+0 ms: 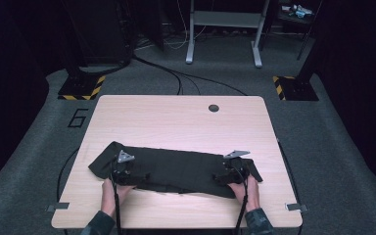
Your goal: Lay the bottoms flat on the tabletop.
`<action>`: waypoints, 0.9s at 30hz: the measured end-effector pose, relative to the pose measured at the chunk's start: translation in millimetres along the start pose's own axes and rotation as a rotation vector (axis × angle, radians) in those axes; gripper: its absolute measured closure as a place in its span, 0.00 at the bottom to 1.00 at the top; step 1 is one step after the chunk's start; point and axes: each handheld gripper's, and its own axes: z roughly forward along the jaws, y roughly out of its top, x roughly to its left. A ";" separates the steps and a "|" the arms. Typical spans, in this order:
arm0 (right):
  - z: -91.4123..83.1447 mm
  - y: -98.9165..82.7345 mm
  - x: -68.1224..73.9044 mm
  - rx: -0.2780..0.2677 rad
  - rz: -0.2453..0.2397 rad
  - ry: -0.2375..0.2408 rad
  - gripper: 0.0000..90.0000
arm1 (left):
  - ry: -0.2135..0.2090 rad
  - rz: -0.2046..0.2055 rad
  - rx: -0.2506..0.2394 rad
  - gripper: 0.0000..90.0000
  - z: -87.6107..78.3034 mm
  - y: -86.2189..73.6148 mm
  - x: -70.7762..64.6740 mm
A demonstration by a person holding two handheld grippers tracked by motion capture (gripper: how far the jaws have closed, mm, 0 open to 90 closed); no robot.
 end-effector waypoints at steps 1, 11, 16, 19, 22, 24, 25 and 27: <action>-4.1 -4.3 -3.8 0.003 0.016 -0.011 0.06 | -0.020 0.010 -0.002 0.13 -0.9 -1.6 -6.8; -33.6 -27.6 -29.9 -0.069 0.061 0.001 0.09 | -0.068 0.014 -0.109 0.15 -40.6 -2.1 -14.9; -62.3 -40.0 -24.2 -0.133 0.084 -0.011 0.09 | 0.007 -0.015 -0.132 0.15 -63.9 -6.2 8.9; -70.0 -44.7 -19.9 -0.143 0.090 -0.010 0.09 | 0.042 -0.038 -0.122 0.15 -66.1 -12.0 24.8; -76.8 -53.4 -13.0 -0.147 0.093 0.001 0.09 | 0.029 -0.052 -0.099 0.16 -61.2 -18.9 32.0; -78.0 -59.8 -7.4 -0.146 0.102 0.008 0.10 | 0.014 -0.048 -0.091 0.17 -55.9 -22.6 30.4; -77.5 -61.1 -6.5 -0.145 0.101 0.012 0.10 | 0.011 -0.033 -0.082 0.17 -52.9 -24.0 28.4; -74.9 -66.9 -1.8 -0.130 0.101 0.008 0.11 | 0.000 -0.024 -0.081 0.21 -49.2 -24.4 25.5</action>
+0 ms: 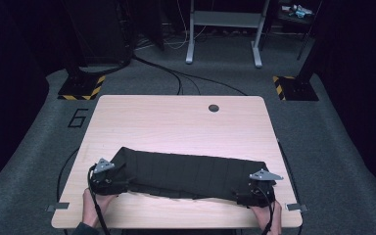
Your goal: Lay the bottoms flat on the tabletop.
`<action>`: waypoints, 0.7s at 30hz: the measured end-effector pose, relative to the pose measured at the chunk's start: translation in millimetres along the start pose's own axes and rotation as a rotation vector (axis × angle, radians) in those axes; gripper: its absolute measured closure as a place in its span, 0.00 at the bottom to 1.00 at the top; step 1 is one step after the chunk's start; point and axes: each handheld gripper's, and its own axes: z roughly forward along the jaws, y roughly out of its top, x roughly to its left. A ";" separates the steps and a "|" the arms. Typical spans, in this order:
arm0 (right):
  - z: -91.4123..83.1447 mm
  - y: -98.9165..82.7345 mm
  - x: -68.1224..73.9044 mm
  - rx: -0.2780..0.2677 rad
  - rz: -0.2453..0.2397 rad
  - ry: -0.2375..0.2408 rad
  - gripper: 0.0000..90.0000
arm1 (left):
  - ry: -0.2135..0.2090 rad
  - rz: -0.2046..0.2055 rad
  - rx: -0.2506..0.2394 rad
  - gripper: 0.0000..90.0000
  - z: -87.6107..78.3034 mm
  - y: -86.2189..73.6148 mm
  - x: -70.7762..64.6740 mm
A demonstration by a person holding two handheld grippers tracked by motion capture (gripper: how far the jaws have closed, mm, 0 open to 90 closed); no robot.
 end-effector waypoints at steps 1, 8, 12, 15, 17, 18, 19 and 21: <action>1.2 -3.1 0.6 0.011 -0.006 -0.007 0.12 | -0.001 0.007 0.001 0.24 1.3 0.6 -1.4; 4.1 -17.6 1.3 0.011 0.012 -0.001 0.22 | -0.003 0.025 0.034 0.52 13.1 2.7 -6.0; -6.1 -22.9 6.0 0.005 0.005 -0.011 0.19 | -0.009 0.029 0.054 0.62 16.9 0.5 -8.1; -10.2 -28.5 10.4 0.013 -0.010 -0.022 0.23 | -0.005 0.034 0.056 0.66 19.0 0.7 -8.4; -7.0 -31.3 10.0 0.027 -0.025 -0.032 0.28 | -0.004 0.037 0.056 0.70 19.8 1.1 -7.5; -5.3 -32.7 9.3 0.030 -0.023 -0.041 0.33 | -0.005 0.031 0.056 0.72 19.9 0.7 -7.1; -2.9 -33.8 8.1 0.039 -0.017 -0.040 0.35 | 0.008 0.030 0.048 0.76 20.5 0.1 -7.2; -2.6 -34.2 7.6 0.028 -0.023 -0.037 0.44 | 0.009 0.025 0.042 0.80 20.5 -0.6 -7.5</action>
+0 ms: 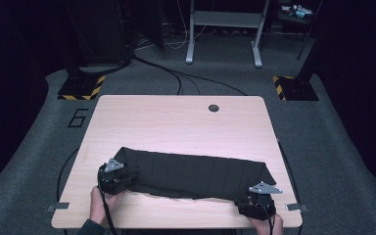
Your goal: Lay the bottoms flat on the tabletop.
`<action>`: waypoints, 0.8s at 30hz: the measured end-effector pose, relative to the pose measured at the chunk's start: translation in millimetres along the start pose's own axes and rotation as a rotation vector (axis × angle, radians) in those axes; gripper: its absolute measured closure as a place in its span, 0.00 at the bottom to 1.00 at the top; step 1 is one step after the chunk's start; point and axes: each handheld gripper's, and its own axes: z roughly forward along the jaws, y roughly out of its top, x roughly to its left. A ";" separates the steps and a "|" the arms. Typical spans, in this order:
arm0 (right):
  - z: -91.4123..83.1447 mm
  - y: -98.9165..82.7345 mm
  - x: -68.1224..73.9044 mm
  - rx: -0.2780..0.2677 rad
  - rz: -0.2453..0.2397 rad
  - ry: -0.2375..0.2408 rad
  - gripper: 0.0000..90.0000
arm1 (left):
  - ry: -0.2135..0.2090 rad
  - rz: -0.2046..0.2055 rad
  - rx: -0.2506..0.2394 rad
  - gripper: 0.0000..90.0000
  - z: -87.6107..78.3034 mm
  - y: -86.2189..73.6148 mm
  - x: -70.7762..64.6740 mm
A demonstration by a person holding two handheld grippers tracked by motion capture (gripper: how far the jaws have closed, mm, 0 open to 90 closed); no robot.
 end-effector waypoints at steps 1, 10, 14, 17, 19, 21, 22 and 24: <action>-0.3 0.6 0.9 0.000 0.011 0.005 0.48 | 0.004 0.005 -0.001 0.81 -0.1 -0.1 -0.2; -12.5 3.8 -2.8 -0.067 0.015 0.006 0.77 | -0.010 0.016 -0.019 0.88 -4.4 0.1 0.8; -13.0 5.5 -4.3 -0.068 0.005 0.018 0.88 | -0.012 0.016 -0.034 0.89 -5.9 1.0 0.5; -13.7 7.6 -3.5 -0.078 -0.004 0.017 0.91 | -0.023 0.020 -0.044 0.90 -9.6 3.3 1.7; -16.6 9.8 -3.8 -0.097 -0.010 0.018 0.91 | -0.028 0.014 -0.056 0.90 -12.0 5.2 1.5; -20.2 12.3 -4.2 -0.110 -0.008 0.019 0.92 | -0.033 0.024 -0.062 0.90 -15.3 7.9 2.0; -21.7 13.9 -5.0 -0.122 -0.012 0.021 0.92 | -0.032 0.023 -0.069 0.90 -16.6 9.1 1.3; -25.6 18.3 -5.8 -0.144 -0.013 0.022 0.92 | -0.039 0.024 -0.075 0.91 -19.4 12.0 1.5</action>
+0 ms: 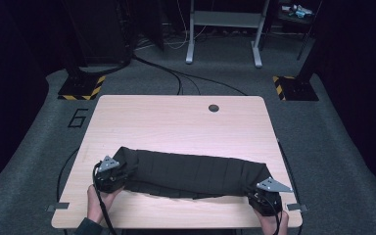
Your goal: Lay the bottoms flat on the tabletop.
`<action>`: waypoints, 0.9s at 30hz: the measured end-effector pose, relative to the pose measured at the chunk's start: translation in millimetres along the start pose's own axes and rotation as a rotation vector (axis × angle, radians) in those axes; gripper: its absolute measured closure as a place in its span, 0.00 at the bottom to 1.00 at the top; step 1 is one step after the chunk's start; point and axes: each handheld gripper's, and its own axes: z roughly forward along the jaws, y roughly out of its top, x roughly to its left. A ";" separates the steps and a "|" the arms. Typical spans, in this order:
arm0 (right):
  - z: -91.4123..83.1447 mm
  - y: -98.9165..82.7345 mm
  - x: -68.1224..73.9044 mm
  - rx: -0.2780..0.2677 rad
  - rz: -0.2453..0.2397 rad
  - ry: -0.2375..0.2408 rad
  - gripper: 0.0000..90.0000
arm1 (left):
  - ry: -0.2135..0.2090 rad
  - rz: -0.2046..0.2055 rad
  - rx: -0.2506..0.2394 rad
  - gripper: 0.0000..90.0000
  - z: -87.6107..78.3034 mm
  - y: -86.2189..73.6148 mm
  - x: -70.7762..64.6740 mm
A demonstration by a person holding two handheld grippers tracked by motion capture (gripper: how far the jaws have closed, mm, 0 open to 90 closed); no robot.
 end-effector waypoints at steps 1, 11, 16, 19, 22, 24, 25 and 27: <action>-0.7 1.3 -0.2 -0.001 -0.001 -0.005 0.92 | -0.006 0.002 -0.003 0.91 -1.1 1.8 0.3; -5.1 41.5 -6.8 -0.058 -0.044 -0.020 0.92 | -0.012 0.018 -0.014 0.91 -2.1 26.5 6.0; -2.2 68.0 -14.3 -0.059 -0.056 -0.036 0.92 | -0.029 0.011 -0.017 0.91 0.0 42.5 13.2; 4.8 86.6 -22.4 -0.050 -0.057 -0.040 0.92 | -0.035 0.004 -0.017 0.91 3.6 53.2 18.8; 18.6 109.2 -33.3 -0.034 -0.056 -0.052 0.92 | -0.040 -0.021 -0.024 0.91 10.6 66.4 26.7; 30.5 123.0 -40.5 -0.009 -0.053 -0.060 0.92 | -0.031 -0.015 -0.025 0.91 16.5 76.0 30.7; 37.1 128.9 -45.3 -0.007 -0.051 -0.058 0.92 | -0.025 -0.012 -0.015 0.91 19.6 81.1 32.8; 50.1 138.8 -52.4 0.023 -0.037 -0.069 0.92 | -0.012 -0.017 -0.007 0.91 27.7 89.7 37.0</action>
